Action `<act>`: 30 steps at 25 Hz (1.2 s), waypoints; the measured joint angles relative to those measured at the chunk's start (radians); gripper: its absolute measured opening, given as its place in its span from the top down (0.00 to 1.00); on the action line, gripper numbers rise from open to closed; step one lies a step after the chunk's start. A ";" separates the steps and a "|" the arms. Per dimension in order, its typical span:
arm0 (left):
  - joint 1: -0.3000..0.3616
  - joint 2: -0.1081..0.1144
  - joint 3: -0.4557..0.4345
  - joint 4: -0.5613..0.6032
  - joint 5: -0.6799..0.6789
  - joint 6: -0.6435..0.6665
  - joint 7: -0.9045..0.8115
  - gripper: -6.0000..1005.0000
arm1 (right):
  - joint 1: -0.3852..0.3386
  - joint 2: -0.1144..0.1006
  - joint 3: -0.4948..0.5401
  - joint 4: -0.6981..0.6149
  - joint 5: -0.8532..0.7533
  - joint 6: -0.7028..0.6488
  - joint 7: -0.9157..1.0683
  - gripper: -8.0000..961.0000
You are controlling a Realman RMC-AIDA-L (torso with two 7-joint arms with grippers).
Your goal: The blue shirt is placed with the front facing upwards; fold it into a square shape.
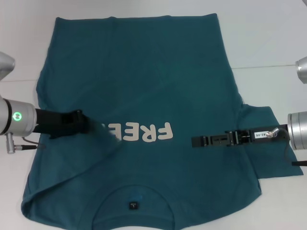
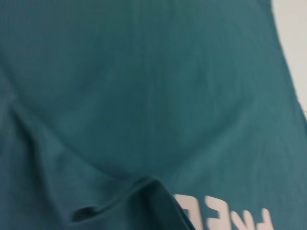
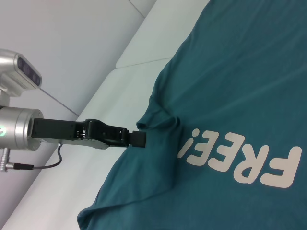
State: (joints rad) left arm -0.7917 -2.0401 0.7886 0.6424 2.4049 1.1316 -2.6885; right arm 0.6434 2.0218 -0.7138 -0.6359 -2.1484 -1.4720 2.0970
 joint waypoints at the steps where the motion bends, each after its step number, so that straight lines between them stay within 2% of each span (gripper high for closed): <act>1: 0.004 0.001 0.000 -0.001 -0.002 -0.004 0.000 0.87 | 0.000 0.000 0.000 0.000 0.000 0.000 0.000 0.05; 3: 0.011 0.001 -0.001 0.008 -0.008 -0.003 0.001 0.84 | 0.000 0.000 0.000 0.000 0.000 0.000 0.000 0.05; 8: 0.057 0.002 -0.009 0.106 -0.096 0.087 0.051 0.68 | 0.001 -0.001 0.000 0.000 -0.001 0.000 0.000 0.05; 12: 0.123 0.020 -0.076 0.164 -0.164 0.124 0.060 0.50 | 0.001 -0.002 0.000 0.000 0.000 -0.001 0.000 0.05; 14: 0.140 0.029 -0.106 0.146 -0.173 0.116 0.050 0.40 | 0.001 -0.002 0.000 0.000 0.000 -0.001 0.000 0.05; 19: 0.147 0.026 -0.130 0.054 -0.168 0.015 0.042 0.31 | -0.001 -0.002 0.001 0.000 0.000 -0.001 0.000 0.05; 28: 0.114 0.020 -0.116 -0.046 -0.162 -0.114 0.047 0.13 | -0.008 -0.002 0.001 0.002 0.000 -0.001 0.008 0.05; 30: 0.105 0.019 -0.108 -0.068 -0.160 -0.146 0.049 0.13 | -0.009 -0.002 0.001 0.003 0.002 -0.001 0.008 0.05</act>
State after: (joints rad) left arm -0.6869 -2.0210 0.6801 0.5747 2.2450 0.9855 -2.6400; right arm 0.6348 2.0202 -0.7133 -0.6334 -2.1466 -1.4726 2.1048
